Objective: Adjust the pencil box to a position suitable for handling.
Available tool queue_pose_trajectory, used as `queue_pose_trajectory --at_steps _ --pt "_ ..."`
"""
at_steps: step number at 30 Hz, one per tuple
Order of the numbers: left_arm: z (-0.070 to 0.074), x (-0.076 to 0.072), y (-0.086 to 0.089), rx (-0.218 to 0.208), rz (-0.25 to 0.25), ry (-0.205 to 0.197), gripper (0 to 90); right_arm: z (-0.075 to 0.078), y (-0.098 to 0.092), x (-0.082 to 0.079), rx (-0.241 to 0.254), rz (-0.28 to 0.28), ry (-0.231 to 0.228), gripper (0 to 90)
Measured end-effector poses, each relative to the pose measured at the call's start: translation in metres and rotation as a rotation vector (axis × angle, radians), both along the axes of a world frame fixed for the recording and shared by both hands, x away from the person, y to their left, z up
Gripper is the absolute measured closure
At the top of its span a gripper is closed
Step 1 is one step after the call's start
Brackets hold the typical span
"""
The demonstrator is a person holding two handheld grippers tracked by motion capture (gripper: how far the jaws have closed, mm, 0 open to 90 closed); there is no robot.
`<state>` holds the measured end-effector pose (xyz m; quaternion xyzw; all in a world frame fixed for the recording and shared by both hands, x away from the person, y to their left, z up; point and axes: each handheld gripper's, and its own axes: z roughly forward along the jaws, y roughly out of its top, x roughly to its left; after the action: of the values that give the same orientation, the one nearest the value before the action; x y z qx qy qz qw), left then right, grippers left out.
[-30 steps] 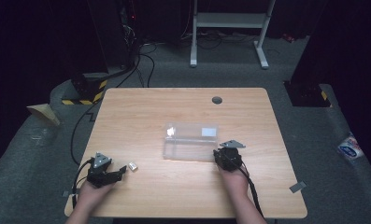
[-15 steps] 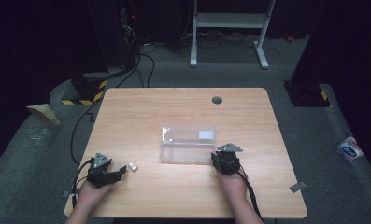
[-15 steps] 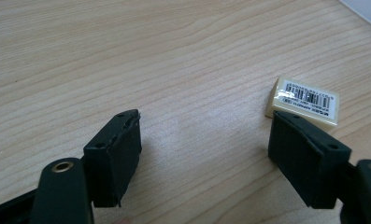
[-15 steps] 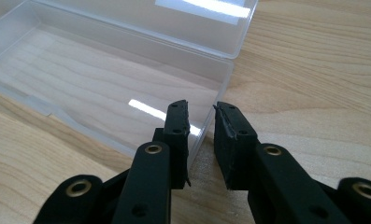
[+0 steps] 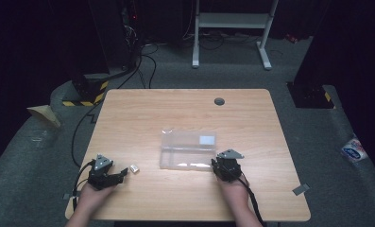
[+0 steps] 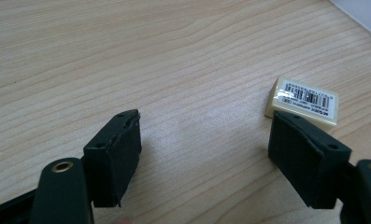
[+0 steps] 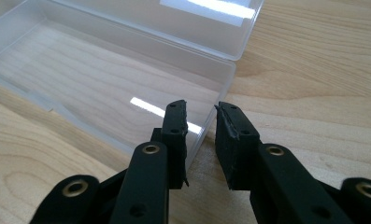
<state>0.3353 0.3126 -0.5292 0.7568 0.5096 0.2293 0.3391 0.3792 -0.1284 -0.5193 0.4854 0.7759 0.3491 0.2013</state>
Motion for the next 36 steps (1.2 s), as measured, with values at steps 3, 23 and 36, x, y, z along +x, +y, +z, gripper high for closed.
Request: queue_pose_trajectory --at_steps 3,23,36 --pt "0.0 0.0 0.0 0.0 -0.001 0.0 25.9 -0.0001 0.0008 -0.0018 -0.001 0.002 -0.001 72.5" --pt "0.0 0.0005 0.0002 0.005 -0.009 -0.003 25.8 -0.0015 0.0033 0.0005 -0.024 -0.005 -0.008 72.3" --pt "0.0 0.0004 0.0 0.006 -0.007 -0.003 25.8 0.0058 -0.0053 0.0019 0.011 -0.018 -0.027 68.0"
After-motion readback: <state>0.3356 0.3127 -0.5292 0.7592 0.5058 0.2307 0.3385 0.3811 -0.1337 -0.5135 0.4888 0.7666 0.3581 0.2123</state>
